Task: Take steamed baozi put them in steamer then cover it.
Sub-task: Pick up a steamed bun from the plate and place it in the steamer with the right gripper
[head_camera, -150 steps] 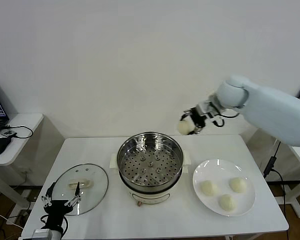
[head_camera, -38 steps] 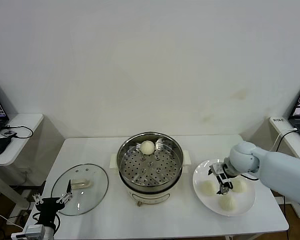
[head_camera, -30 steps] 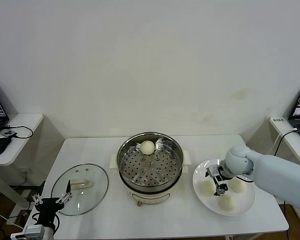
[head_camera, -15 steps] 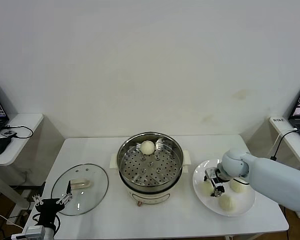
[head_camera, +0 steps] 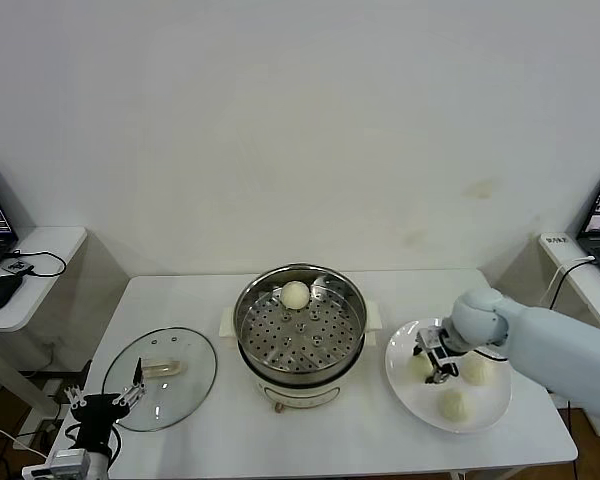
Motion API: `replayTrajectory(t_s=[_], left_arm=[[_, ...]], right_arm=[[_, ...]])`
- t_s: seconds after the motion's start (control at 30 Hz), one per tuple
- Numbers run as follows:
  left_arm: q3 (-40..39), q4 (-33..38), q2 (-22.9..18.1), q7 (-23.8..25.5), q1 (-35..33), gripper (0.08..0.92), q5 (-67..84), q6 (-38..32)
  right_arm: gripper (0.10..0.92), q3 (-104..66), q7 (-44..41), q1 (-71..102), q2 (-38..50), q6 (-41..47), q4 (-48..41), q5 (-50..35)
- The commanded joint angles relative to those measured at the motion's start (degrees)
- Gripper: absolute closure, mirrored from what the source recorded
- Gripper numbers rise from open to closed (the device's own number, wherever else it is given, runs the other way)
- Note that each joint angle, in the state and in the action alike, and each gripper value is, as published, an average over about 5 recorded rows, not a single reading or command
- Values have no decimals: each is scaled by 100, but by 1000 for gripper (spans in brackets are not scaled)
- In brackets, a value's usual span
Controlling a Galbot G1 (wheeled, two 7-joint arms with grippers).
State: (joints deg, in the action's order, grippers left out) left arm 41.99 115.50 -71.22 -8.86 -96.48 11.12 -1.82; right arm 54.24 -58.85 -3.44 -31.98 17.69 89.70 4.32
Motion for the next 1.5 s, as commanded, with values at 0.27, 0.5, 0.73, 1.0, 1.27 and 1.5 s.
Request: replayTrajectory(t_s=[0.27,0.5,0.73,1.0,1.27,1.5], left_arm=[[-82,127,76,5,12,177,18,13],[-95,196,139,4,31,177,43,26],[-11,196,139,4,37,177,75,30],[90,177,89,8,12,177,73,26],[131,111,78,9,21,177,81,8],[118,48,83,11,31,177,79,-23]], right_arm=[[410,1049,-273,-2822,411,419,794,-1416],[404,1762,127,-4097,-689,938,782,-2555],[397,1771,727,-3818,-2231,1416,303,-3348],[391,1651,1066,-3012,-3552,1736,-609,-3442],[389,1686,1243,-2437,-4219,1901,-1253,-3383],[389,1668,1299,-2183,-4558,1919,-1563,-3324]])
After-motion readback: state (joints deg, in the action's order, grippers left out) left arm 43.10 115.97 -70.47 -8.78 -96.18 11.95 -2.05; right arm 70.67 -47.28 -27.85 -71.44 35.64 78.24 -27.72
